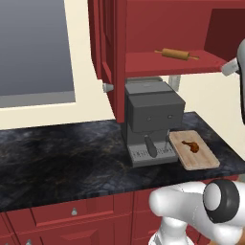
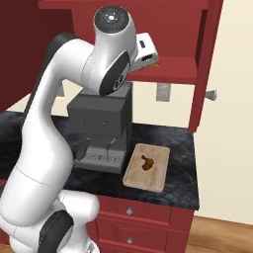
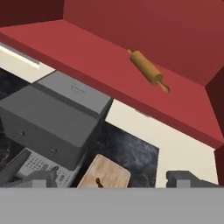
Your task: Open the cabinet, retrieve the rolling pin, and place it next to the meat on the cutting board to prepare for tenderizing.
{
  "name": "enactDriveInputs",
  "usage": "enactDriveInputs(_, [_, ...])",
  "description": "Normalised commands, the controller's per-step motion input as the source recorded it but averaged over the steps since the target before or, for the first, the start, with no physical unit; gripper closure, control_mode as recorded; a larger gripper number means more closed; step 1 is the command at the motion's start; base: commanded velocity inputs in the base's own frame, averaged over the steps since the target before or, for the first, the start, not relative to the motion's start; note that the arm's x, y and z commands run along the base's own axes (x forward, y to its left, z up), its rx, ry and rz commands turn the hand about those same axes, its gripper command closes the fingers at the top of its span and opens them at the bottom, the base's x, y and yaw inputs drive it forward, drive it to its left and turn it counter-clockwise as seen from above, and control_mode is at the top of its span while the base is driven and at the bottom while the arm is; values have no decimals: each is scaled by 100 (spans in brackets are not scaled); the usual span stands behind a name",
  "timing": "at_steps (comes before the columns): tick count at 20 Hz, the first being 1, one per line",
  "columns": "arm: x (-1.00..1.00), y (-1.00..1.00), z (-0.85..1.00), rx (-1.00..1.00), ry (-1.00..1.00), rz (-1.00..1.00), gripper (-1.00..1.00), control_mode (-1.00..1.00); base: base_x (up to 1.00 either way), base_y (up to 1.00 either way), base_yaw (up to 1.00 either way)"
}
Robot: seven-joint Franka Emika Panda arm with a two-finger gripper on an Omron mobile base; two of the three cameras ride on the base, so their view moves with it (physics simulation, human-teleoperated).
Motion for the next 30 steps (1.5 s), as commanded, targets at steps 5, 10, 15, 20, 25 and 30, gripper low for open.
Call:
enactDriveInputs(5, [31, 1, 0, 4, -16, 0, -100, -100, 0, 0, 0])
enactDriveInputs(10, [44, 5, 0, 3, -4, 0, -100, -100, 0, 0, 0])
enactDriveInputs(15, [59, 7, -1, 1, 0, 0, -100, -100, 0, 0, 0])
enactDriveInputs(20, [66, 4, -4, 0, 4, 0, -100, -100, 0, 0, 0])
enactDriveInputs(25, [65, 2, -15, 0, 9, 0, -100, -100, 0, 0, 0])
enactDriveInputs(30, [52, 0, -6, 0, 4, 0, -100, -100, 0, 0, 0])
